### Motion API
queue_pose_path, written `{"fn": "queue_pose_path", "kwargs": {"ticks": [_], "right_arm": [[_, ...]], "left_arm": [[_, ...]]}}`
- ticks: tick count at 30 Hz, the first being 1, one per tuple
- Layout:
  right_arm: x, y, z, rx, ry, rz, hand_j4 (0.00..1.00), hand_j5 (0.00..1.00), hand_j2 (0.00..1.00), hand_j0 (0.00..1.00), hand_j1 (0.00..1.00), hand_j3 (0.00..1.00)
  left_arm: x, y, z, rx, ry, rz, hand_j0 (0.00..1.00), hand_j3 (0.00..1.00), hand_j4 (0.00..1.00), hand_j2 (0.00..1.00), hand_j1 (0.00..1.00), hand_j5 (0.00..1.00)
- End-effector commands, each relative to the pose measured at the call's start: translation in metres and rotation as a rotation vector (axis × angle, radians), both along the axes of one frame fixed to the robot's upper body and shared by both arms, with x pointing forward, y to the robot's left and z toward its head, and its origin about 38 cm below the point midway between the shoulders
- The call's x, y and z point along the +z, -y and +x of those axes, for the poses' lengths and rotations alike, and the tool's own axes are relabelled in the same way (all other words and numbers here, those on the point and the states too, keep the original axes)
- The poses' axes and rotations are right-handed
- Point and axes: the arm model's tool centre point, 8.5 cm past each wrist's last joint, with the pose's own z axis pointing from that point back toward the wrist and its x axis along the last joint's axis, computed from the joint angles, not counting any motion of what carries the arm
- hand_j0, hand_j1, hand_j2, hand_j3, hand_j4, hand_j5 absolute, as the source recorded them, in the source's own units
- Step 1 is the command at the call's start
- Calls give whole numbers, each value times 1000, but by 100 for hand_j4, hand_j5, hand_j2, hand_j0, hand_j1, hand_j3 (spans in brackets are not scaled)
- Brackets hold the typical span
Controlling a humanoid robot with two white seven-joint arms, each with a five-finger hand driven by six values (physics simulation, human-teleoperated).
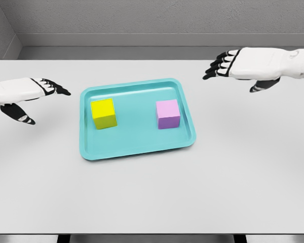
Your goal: Push two cubes
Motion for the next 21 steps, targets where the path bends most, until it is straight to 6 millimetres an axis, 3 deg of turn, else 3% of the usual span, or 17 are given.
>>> {"fn": "queue_pose_path", "kwargs": {"ticks": [1,3,5,6,7,8,9,11,12,15,18,20,21], "right_arm": [[0,-2,0,4,-2,9,100,100,100,100,100,100],[1,-5,1,10,2,12,100,100,100,100,100,100],[1,7,3,-24,-1,1,100,100,100,100,100,100],[-8,0,1,-5,-21,-8,92,92,92,92,92,92],[-18,-8,-1,18,-46,-22,29,29,29,29,29,29],[-27,-12,-2,30,-69,-32,0,0,0,0,0,0],[-39,-14,-5,39,-98,-54,0,0,0,0,0,0],[-50,-14,-6,42,-108,-97,0,0,0,0,0,0],[-52,-14,-7,43,-109,-104,0,0,0,0,0,0],[-63,-17,-9,53,-126,-128,0,0,0,0,0,0],[-80,-38,3,72,-128,-143,0,0,0,0,0,0],[-85,-47,7,81,-119,-154,0,0,0,0,0,0],[-85,-49,7,85,-117,-156,0,0,0,0,0,0]], "left_arm": [[0,0,0,3,-3,-6,100,100,100,100,100,100],[4,-1,4,7,4,-1,100,100,100,100,100,100],[12,-21,20,74,2,20,100,100,100,100,100,100],[-6,-35,29,134,-36,49,89,89,89,89,89,89],[-17,-36,51,183,-42,72,87,87,87,87,87,87],[-11,-18,59,144,-13,109,60,60,60,60,60,60],[-6,-12,60,129,2,99,36,36,36,36,36,36],[-8,-13,60,131,-3,98,7,7,7,7,7,7],[-11,-6,61,117,-4,98,1,1,1,1,1,1],[-13,4,64,102,-3,82,1,1,1,1,1,1],[-8,16,69,81,13,72,1,1,1,1,1,1],[-12,20,68,62,26,150,1,1,1,1,1,1],[-12,34,68,25,51,193,1,1,1,1,1,1]]}}
